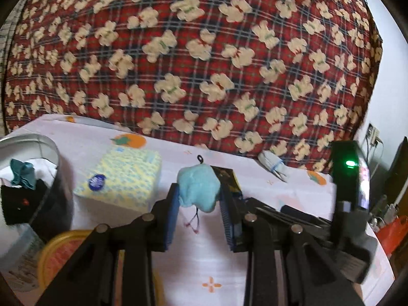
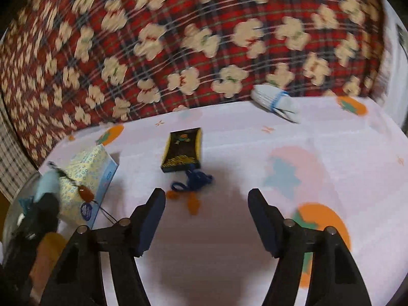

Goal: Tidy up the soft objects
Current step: 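Grasp the blue pipe-cleaner figure with the right tool while the left tool holds the pompom, then lift the pompom and the blue pipe-cleaner figure with both tools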

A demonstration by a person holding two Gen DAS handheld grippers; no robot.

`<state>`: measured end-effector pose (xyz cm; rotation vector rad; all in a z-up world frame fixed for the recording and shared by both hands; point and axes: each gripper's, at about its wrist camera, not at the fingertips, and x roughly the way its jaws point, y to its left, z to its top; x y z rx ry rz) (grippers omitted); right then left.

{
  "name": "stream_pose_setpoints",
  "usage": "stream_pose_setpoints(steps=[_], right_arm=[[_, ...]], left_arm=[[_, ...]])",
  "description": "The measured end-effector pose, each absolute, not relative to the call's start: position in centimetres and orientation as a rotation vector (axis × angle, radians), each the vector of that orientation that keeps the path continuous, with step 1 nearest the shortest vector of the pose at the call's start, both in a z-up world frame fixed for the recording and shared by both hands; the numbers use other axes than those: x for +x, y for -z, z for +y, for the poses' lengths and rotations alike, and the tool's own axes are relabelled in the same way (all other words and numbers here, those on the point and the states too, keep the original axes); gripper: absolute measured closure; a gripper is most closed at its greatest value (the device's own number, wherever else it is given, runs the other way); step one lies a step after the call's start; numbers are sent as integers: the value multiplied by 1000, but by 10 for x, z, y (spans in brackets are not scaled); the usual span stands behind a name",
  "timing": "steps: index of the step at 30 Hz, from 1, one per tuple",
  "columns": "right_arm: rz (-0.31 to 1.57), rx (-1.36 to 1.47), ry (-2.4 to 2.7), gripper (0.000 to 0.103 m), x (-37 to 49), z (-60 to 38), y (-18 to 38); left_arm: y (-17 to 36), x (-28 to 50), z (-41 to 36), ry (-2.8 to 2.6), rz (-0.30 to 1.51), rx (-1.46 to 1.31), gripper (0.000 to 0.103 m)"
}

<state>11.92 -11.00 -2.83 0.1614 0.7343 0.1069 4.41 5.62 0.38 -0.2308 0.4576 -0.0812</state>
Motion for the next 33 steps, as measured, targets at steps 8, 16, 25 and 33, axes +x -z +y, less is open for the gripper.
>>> stream_pose_setpoints(steps=[8, 16, 25, 33], right_arm=[[880, 146, -148, 79, 151, -98, 50], [777, 266, -184, 93, 124, -122, 39], [548, 307, -100, 93, 52, -136, 12], [434, 218, 16, 93, 15, -127, 1]], left_arm=[[3, 53, 61, 71, 518, -266, 73], [3, 49, 55, 84, 504, -231, 72], [2, 40, 45, 122, 469, -193, 72], [0, 29, 39, 149, 436, -169, 72]])
